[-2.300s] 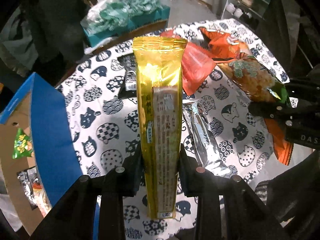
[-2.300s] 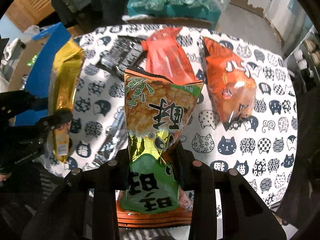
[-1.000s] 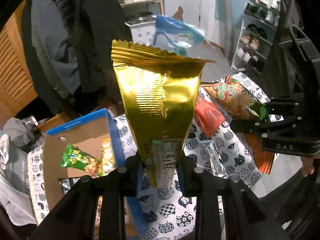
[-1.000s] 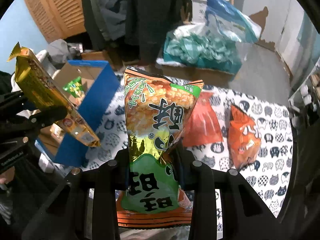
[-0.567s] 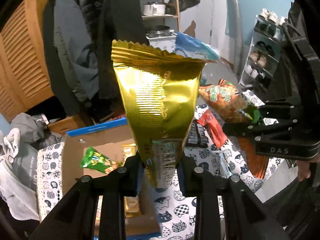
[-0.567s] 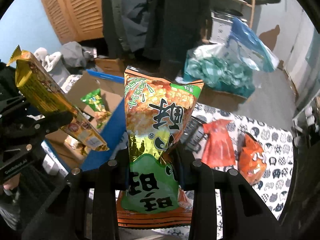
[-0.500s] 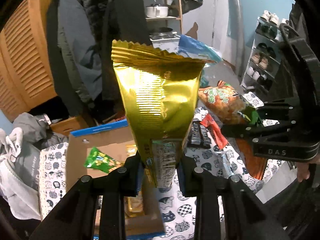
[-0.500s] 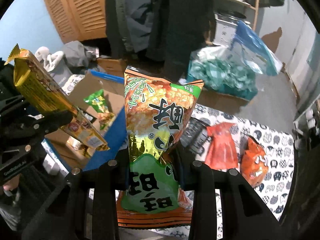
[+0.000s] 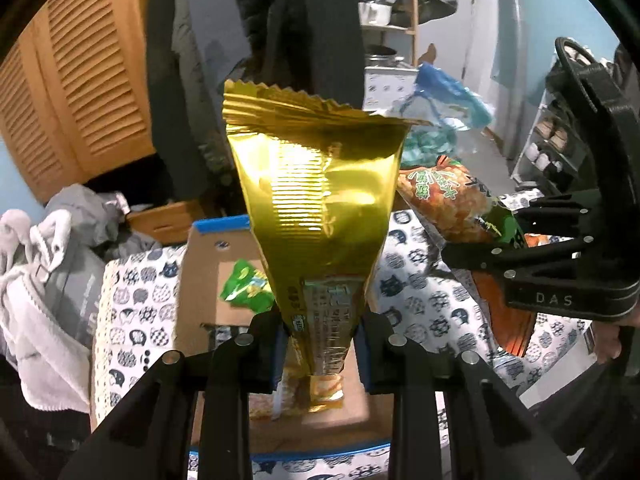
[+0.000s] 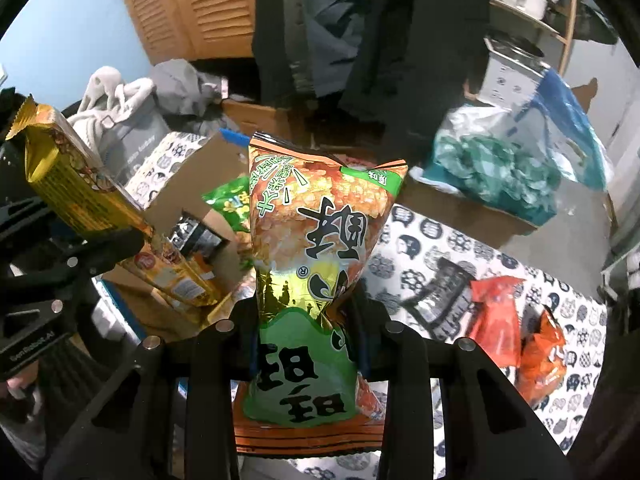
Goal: Organize snacks
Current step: 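Carry both packets over the cardboard box and open both tools to drop them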
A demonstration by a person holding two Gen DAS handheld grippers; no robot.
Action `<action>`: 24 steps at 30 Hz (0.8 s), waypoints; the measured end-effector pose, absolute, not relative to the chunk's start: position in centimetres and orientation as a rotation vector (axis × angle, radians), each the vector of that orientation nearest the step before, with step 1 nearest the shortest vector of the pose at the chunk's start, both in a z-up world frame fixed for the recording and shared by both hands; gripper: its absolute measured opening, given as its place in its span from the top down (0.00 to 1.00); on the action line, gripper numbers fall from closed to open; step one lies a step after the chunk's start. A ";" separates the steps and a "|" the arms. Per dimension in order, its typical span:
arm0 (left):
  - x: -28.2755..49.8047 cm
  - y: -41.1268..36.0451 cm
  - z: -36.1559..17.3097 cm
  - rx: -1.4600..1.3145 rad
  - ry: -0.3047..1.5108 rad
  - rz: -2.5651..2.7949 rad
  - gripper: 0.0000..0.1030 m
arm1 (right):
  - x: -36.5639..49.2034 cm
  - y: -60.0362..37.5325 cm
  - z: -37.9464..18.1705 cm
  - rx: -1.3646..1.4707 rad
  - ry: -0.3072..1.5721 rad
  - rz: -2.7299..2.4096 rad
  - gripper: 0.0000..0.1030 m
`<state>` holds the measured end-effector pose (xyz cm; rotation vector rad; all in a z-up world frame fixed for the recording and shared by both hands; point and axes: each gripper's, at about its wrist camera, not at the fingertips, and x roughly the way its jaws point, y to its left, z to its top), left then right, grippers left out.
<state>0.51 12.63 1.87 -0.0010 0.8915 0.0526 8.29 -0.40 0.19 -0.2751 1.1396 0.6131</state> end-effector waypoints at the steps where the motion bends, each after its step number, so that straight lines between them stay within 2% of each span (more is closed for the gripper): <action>1: 0.4 13.0 1.6 0.001 0.899 0.059 0.72 | 8.3 0.1 0.0 -0.277 1.143 0.618 0.68; 22: 1.0 18.6 -4.4 -0.015 1.040 0.150 0.71 | 9.0 8.0 -5.4 -0.354 1.235 0.675 0.68; 24: 1.2 18.9 -5.1 -0.017 1.058 0.162 0.68 | 9.1 8.3 -5.7 -0.350 1.241 0.678 0.68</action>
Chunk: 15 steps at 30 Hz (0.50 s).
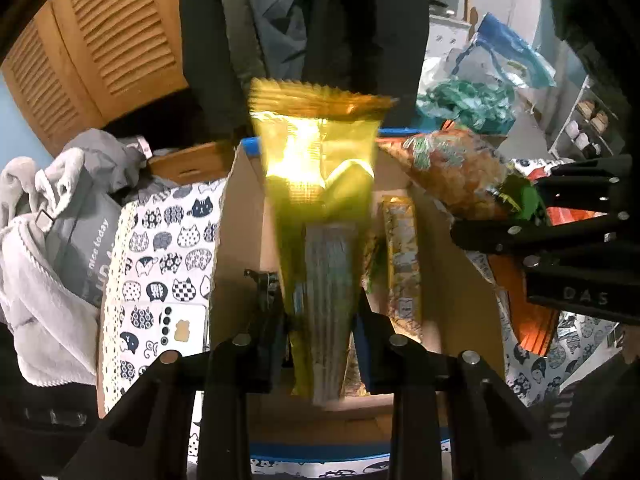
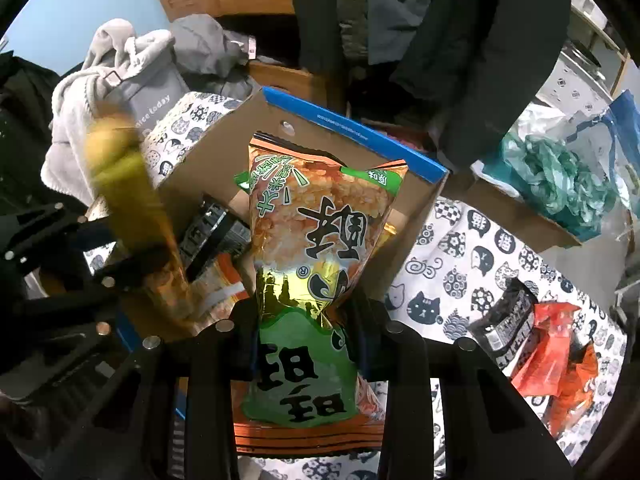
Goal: Organize snacks
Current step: 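Carry both packets over the cardboard box and open both tools to drop them, then move both tools back over the remaining snack pile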
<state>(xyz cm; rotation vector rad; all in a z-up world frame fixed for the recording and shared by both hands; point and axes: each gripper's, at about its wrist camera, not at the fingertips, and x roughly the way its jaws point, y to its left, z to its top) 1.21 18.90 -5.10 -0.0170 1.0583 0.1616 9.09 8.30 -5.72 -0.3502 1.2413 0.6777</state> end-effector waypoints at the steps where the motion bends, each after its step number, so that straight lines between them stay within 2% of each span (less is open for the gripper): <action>1: 1.3 19.0 -5.4 -0.013 1.065 0.170 0.66 | 9.1 8.4 -5.8 -0.348 1.245 0.681 0.68; 4: 1.4 19.0 -5.8 0.010 1.079 0.196 0.54 | 9.2 8.8 -6.0 -0.328 1.250 0.696 0.66; 6: 1.3 18.8 -5.5 0.031 1.063 0.212 0.36 | 9.2 9.0 -5.9 -0.317 1.247 0.698 0.64; 7: 1.3 18.8 -5.4 0.038 1.056 0.215 0.33 | 9.2 9.1 -5.9 -0.319 1.247 0.696 0.57; 8: 1.3 18.7 -5.2 0.048 1.047 0.220 0.31 | 9.1 9.2 -5.8 -0.324 1.240 0.696 0.53; 15: 1.3 18.3 -4.5 0.063 1.031 0.214 0.29 | 8.6 8.6 -5.3 -0.362 1.219 0.679 0.48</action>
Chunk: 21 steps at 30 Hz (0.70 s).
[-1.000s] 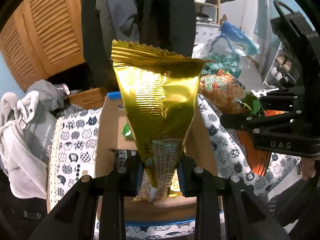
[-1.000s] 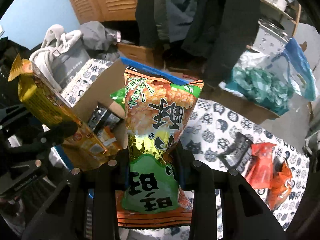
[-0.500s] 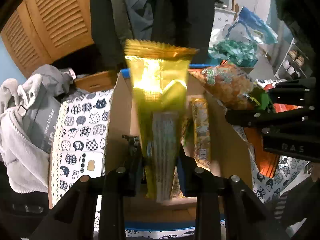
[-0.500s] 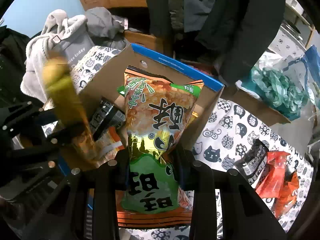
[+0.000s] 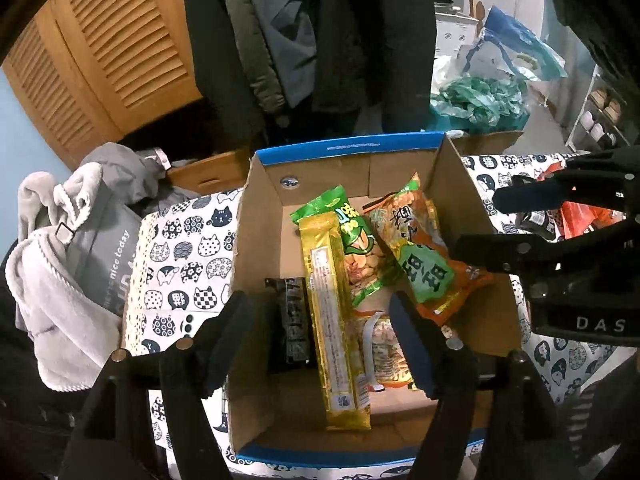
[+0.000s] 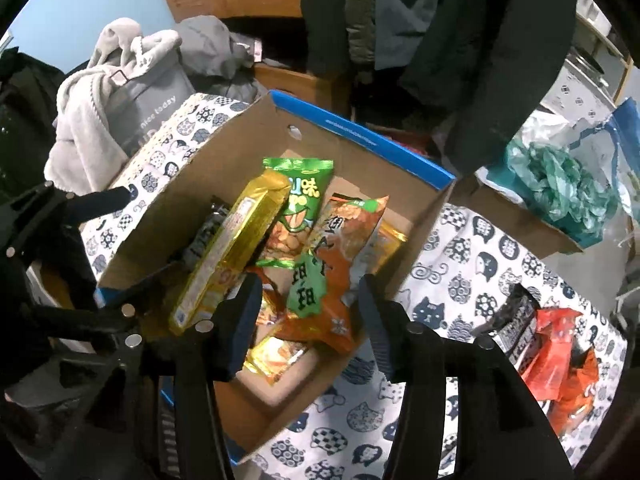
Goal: Organize snacks
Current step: 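Move both tools back over the remaining snack pile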
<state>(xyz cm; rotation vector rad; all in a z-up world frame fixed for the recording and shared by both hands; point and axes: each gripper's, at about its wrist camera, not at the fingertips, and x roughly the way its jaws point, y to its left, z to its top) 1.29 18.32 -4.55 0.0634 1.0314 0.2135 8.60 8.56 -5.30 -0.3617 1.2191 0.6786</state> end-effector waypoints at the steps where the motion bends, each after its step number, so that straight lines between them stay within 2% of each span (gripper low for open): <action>1: 1.3 18.2 -4.5 0.067 1.031 0.213 0.29 | 8.6 8.3 -5.2 -0.362 1.217 0.672 0.45; 7: 1.7 17.1 -4.2 0.066 1.031 0.190 0.29 | 8.7 5.9 -4.9 -0.355 1.208 0.620 0.34; 14: 2.6 14.5 -3.8 0.097 1.022 0.159 0.24 | 8.9 1.7 -4.5 -0.330 1.212 0.552 0.28; 21: 3.4 11.4 -3.6 0.106 1.031 0.101 0.24 | 8.7 -2.1 -4.1 -0.306 1.222 0.502 0.27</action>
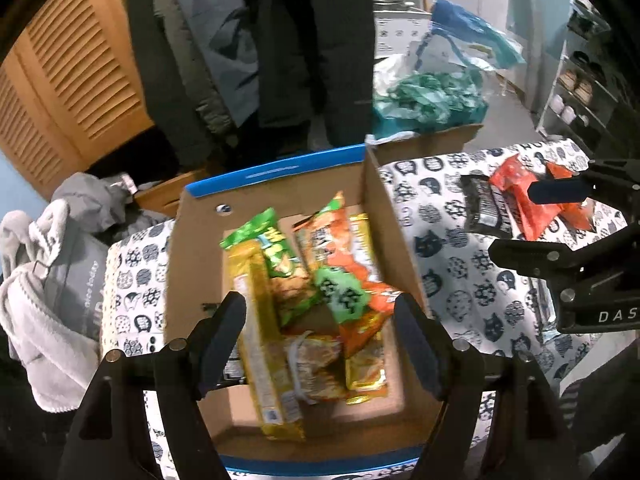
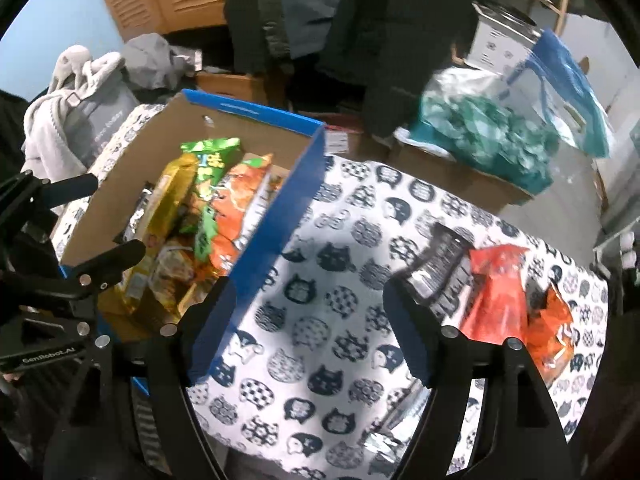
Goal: Organize snacks
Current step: 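Move both tools back over the remaining snack pile, then grasp the large orange chip bag with the right tool while the left tool grasps the black packet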
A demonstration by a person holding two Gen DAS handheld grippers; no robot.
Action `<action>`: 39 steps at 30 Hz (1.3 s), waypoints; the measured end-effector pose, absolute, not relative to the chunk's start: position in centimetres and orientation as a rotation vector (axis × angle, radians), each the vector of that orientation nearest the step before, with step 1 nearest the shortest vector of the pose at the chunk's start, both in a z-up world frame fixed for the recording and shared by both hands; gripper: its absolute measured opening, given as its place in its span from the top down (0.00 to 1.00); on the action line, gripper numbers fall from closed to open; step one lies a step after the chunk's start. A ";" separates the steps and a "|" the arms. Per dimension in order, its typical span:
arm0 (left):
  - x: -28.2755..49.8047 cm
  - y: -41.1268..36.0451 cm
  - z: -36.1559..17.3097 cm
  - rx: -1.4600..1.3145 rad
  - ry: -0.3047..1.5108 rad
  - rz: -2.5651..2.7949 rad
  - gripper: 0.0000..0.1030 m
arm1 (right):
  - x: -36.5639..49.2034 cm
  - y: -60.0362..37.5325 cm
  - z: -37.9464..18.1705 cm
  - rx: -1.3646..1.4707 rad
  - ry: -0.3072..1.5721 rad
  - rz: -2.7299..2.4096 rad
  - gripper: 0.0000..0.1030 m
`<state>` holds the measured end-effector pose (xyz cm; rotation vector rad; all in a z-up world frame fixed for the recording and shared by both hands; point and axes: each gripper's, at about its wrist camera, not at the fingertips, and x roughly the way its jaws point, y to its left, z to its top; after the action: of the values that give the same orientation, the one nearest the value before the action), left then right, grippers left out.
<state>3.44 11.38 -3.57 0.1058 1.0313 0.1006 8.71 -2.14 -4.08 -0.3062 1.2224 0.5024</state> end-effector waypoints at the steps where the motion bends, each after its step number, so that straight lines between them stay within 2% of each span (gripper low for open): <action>1: 3.5 10.9 -3.5 0.115 1.030 0.097 0.24 | 8.6 -2.6 -4.0 -0.305 1.221 0.497 0.27; 14: 5.4 4.3 -3.3 0.219 1.027 0.020 0.22 | 7.7 -10.2 -2.8 -0.324 1.194 0.376 0.26; 27: 7.3 -2.1 -4.1 0.309 1.056 -0.049 0.22 | 7.6 -17.8 -3.4 -0.236 1.242 0.294 0.26; 39: 10.6 -4.7 -5.9 0.250 1.129 -0.090 0.21 | 8.4 -23.6 -5.2 -0.213 1.277 0.223 0.26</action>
<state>10.61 -4.72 -5.92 0.2501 1.1288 -0.0902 8.44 -23.56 -5.21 -0.2131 1.2768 0.2230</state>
